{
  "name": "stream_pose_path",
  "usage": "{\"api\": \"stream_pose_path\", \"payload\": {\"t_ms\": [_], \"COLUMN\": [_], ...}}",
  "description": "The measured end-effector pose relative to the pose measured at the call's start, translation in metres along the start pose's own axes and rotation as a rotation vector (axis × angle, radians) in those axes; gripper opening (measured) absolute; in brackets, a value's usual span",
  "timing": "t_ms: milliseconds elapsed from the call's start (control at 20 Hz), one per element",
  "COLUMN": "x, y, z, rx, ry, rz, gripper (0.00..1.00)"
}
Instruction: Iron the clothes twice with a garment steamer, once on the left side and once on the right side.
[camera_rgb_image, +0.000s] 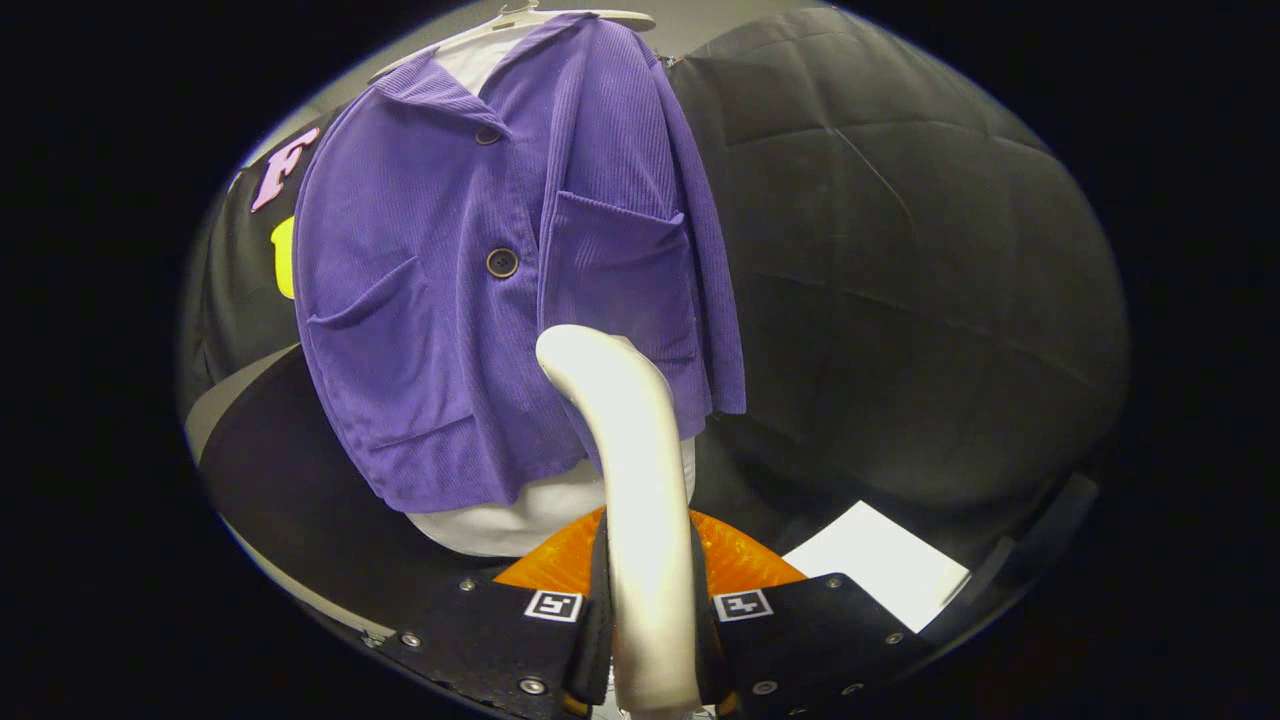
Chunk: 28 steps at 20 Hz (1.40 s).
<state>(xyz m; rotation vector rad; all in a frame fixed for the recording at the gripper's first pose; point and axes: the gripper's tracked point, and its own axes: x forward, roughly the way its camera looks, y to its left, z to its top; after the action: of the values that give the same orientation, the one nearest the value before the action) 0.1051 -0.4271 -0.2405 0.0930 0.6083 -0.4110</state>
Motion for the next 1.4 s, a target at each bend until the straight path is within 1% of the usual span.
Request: {"api": "stream_pose_path", "payload": {"t_ms": [100, 300, 700, 1050, 1200, 1400], "x": [-0.009, -0.037, -0.118, -0.209, -0.239, -0.274], "y": [0.007, 0.036, 0.116, 0.174, 0.194, 0.227], "z": [0.000, 0.003, 0.003, 0.031, 0.048, 0.078], "rx": [-0.016, -0.033, -0.135, -0.170, -0.180, -0.137], "ry": [-0.004, -0.022, -0.061, -0.147, -0.191, -0.270], "rz": [0.017, 0.086, 0.313, 0.508, 0.533, 0.541], "gripper": [0.33, 0.33, 0.33, 0.33, 0.33, 0.33]}}
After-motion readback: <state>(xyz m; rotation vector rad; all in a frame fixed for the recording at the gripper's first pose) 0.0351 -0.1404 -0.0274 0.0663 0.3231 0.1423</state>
